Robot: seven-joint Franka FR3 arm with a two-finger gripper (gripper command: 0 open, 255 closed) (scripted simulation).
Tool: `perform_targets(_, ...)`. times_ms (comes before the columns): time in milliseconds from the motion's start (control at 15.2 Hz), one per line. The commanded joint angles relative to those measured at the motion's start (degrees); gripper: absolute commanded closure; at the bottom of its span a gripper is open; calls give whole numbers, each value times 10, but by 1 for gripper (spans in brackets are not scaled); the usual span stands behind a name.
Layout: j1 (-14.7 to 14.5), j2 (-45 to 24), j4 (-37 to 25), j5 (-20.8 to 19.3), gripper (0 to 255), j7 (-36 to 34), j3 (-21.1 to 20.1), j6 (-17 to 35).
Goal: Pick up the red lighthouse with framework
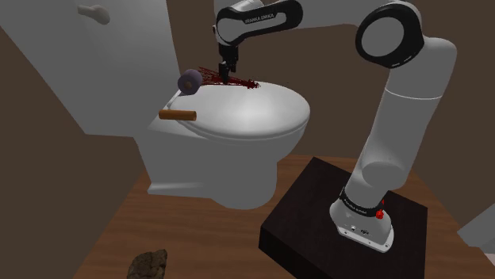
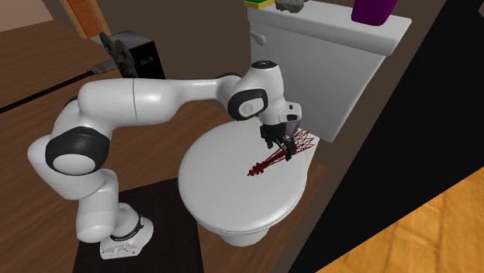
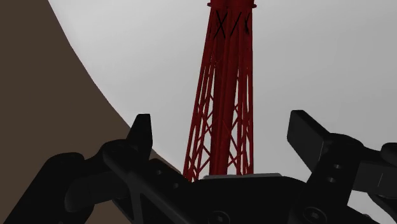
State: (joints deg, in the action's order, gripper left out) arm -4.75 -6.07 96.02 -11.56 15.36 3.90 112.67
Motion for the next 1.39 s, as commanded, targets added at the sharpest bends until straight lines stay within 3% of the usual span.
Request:
perform_targets(0, 1, 1, 17, -1, 0, -2, 1, 16)
perform_targets(132, 1, 1, 21, -2, 0, -3, 1, 20)
perform_targets(198, 1, 1, 21, -2, 255, -3, 0, 20)
perform_targets(792, 1, 1, 21, -2, 255, -3, 1, 20)
perform_targets(1320, 0, -1, -42, 3, 255, 9, 0, -40)
